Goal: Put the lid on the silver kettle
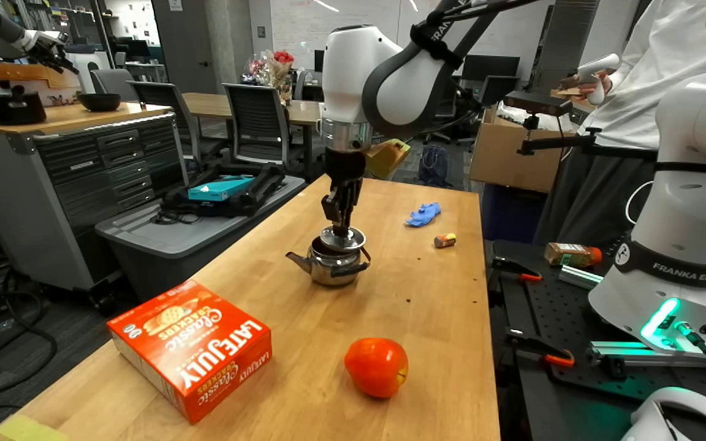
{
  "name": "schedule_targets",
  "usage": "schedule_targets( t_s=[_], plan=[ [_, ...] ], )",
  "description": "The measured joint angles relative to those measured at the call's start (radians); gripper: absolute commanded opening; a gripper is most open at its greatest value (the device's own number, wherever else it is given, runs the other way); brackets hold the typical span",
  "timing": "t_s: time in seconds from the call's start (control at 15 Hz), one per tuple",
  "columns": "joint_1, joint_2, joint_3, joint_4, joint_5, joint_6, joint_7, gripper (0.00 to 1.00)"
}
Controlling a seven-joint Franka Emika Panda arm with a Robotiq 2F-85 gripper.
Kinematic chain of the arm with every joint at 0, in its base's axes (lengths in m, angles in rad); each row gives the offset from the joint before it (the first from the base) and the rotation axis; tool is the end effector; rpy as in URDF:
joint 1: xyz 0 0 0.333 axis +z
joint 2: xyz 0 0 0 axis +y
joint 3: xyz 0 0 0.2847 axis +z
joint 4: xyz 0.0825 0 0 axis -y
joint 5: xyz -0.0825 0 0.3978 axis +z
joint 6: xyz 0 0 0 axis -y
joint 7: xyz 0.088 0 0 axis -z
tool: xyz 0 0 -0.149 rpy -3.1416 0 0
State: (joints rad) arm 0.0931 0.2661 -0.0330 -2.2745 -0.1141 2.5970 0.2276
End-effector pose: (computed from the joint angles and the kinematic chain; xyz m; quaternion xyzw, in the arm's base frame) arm 0.5428 0.0316 0.1608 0.9984 -0.0350 0.0328 0.0308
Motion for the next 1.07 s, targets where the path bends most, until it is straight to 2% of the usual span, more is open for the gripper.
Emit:
schedule_targets(
  t_s=[0.53, 1.07],
  plan=[
    [-0.007, 0.006, 0.013, 0.001, 0.055, 0.007, -0.035, 0.07],
    [-0.01, -0.003, 0.028, 0.006, 0.106, 0.098, -0.046, 0.07]
  ],
)
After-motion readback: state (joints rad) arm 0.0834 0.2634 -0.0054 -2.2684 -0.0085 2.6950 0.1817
